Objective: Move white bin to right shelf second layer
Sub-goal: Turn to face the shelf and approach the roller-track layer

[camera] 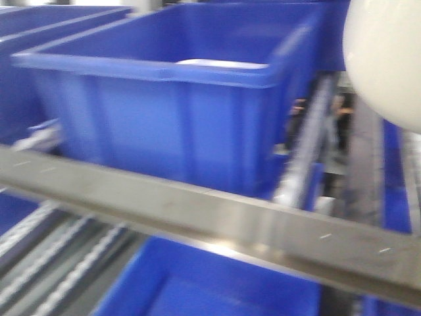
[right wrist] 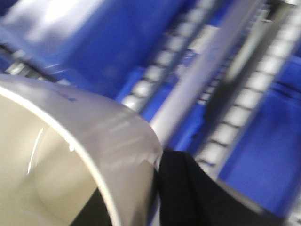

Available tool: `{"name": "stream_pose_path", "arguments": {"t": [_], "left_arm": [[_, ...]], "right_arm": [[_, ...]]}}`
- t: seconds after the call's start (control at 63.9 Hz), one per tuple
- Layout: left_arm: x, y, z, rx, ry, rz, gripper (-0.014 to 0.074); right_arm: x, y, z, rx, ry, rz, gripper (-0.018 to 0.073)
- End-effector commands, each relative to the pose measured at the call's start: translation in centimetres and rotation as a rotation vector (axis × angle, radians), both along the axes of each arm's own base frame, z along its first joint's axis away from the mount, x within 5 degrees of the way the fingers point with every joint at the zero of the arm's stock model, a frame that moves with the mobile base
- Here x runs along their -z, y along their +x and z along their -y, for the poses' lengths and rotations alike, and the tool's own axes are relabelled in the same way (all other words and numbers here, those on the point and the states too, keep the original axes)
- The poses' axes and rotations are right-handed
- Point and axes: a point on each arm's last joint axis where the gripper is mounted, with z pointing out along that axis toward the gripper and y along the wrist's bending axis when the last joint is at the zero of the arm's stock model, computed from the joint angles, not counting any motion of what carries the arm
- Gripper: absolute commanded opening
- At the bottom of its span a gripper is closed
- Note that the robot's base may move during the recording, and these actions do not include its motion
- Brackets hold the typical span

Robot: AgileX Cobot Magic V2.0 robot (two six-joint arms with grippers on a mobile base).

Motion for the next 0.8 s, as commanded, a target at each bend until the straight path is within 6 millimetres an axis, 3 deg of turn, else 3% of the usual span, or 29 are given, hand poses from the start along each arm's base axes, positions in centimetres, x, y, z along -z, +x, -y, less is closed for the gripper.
{"name": "stream_pose_path", "arguments": {"t": [0.0, 0.782], "left_arm": [[0.06, 0.04, 0.05, 0.006, -0.017, 0.072, 0.0085], [0.06, 0.04, 0.05, 0.006, -0.017, 0.072, 0.0085]], "right_arm": [[-1.53, 0.25, -0.03, 0.005, 0.036, 0.106, 0.0052], [-1.53, 0.25, -0.03, 0.005, 0.036, 0.106, 0.0052]]}}
